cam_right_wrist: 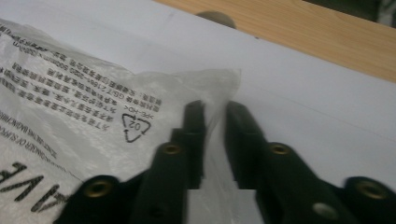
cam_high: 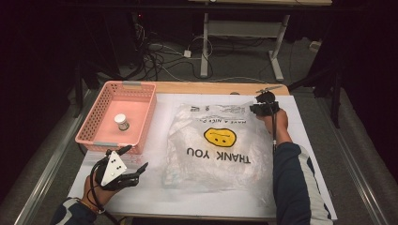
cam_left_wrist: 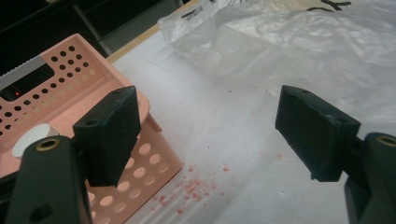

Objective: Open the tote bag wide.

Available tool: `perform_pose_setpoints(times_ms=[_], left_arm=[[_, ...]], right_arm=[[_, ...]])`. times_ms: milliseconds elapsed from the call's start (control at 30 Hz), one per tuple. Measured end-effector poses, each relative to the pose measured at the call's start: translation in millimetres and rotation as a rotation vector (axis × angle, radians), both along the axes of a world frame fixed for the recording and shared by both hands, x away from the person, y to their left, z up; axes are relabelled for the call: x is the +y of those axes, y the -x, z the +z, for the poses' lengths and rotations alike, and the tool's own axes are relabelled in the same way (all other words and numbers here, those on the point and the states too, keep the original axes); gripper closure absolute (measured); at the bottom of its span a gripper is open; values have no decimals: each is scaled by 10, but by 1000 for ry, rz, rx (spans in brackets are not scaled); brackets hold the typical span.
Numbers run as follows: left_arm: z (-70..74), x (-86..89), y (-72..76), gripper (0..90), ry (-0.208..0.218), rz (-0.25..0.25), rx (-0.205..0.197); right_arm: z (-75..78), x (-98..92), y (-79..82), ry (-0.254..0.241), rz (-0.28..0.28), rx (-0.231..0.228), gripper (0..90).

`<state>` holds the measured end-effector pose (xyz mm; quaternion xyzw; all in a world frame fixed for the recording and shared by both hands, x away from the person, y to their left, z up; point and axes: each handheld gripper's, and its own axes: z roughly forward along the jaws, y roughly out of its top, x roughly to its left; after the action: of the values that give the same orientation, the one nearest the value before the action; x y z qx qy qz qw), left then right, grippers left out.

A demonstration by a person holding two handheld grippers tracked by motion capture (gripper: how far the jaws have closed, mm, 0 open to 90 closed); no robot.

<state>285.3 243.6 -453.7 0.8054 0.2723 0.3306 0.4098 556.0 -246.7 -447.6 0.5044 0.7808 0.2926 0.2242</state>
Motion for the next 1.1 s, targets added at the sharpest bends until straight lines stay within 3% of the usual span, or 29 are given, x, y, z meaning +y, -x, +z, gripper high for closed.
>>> perform_pose_setpoints(times_ms=[33,67,100,133,267,333,367,500,533,567,633,667,700,767,833,1000,1100], left_arm=[[0,0,0,225,0,0,0],[-7,-1,-4,226,-6,0,1],[-15,-4,-7,226,-18,0,-3],[-19,8,-20,226,-31,6,-8],[0,51,-45,226,6,26,0],[-5,39,-50,226,-3,26,4],[-8,30,-49,226,-10,25,3],[-12,3,-43,226,-27,21,3],[-11,-4,-39,226,-32,20,3],[-10,-9,-35,226,-36,19,3],[-9,-22,-25,225,-44,26,3],[-9,-22,-25,226,-44,26,3],[-7,-25,-24,225,-46,28,3],[-5,-29,-20,226,-47,32,2],[-13,-33,-25,225,-51,36,5],[-21,-56,-43,225,-63,35,5],[-30,-60,-42,225,-73,29,5]], right_arm=[[0,0,0,0,0,0,900],[-3,-54,-11,-38,-62,-3,900],[-3,-54,-11,-38,-62,-3,900],[1,-144,-10,-27,-133,-10,900],[2,-502,57,-79,-293,-4,900],[-10,-687,117,-93,-324,14,900],[-3,-755,167,-68,-333,20,900],[11,-911,409,-18,-300,3,900],[11,-911,409,-18,-300,3,900],[22,-919,545,-22,-259,1,900],[19,-906,689,-58,-232,-15,900],[19,-906,689,-58,-232,-15,900],[-6,-886,840,-110,-220,-31,900],[-49,-835,991,-77,-210,-57,900],[-118,-819,1123,-117,-217,-81,900],[-164,-733,1290,-99,-187,-82,900],[-134,-669,1458,-106,-142,-76,834]])
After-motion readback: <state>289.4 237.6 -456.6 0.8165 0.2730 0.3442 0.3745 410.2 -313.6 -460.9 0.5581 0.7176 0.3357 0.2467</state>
